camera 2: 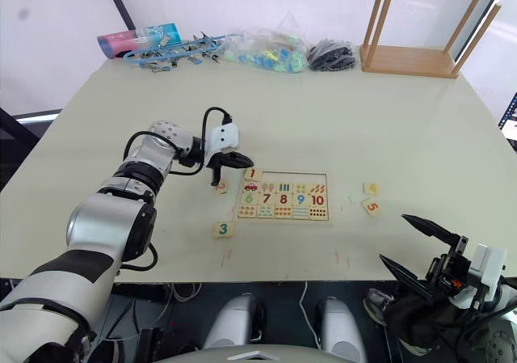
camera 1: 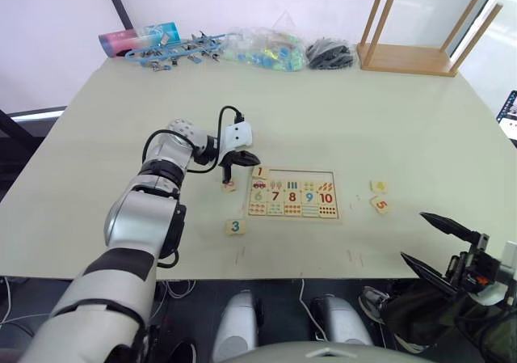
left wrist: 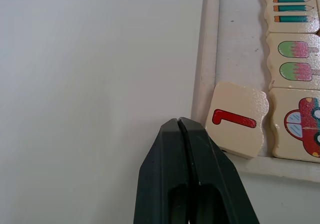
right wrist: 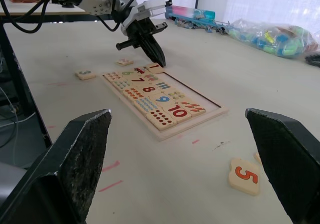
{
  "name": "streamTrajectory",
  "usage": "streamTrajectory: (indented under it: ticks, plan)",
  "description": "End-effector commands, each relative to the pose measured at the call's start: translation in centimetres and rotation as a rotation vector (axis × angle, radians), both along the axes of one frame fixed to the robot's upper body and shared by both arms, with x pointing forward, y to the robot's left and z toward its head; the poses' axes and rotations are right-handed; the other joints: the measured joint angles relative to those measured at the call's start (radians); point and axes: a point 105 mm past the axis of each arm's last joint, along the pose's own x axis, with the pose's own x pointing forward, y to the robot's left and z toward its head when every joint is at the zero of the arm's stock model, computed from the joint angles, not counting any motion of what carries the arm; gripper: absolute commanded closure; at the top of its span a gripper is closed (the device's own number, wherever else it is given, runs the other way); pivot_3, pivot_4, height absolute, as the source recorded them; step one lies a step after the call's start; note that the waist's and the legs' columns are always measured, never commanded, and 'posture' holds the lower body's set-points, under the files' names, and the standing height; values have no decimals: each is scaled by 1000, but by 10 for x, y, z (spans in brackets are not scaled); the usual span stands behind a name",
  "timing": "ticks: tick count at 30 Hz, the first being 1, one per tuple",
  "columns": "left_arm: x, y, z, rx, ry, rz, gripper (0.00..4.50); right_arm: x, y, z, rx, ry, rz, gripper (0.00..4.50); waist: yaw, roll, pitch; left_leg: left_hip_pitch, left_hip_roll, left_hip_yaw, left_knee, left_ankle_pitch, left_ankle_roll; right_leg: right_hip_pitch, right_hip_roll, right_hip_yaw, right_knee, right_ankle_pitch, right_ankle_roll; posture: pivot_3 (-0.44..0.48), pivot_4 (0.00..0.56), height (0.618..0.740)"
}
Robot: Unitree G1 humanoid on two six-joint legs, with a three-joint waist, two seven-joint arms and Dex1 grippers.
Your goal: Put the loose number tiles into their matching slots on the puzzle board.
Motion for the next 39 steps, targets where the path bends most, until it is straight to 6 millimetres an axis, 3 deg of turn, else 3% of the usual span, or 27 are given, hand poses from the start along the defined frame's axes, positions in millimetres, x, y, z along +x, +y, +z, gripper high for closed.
streamTrajectory:
  ticks: [1,17,39]
  plan:
    - [2,-1,8,-29,-26,1,4469,-1,-3,10,-6,-39,-12,0,0,0,0,0,0,0,0,0,0,0,0,0,0,0,0,0,150,738]
    - [4,-2,18,-76,-34,-1,4469,0,-2,11,-7,-38,-12,0,0,0,0,0,0,0,0,0,0,0,0,0,0,0,0,0,150,738]
    - [-2,-1,10,-45,2,-34,4469,-1,-5,8,-11,-34,-15,0,0,0,0,0,0,0,0,0,0,0,0,0,0,0,0,0,150,738]
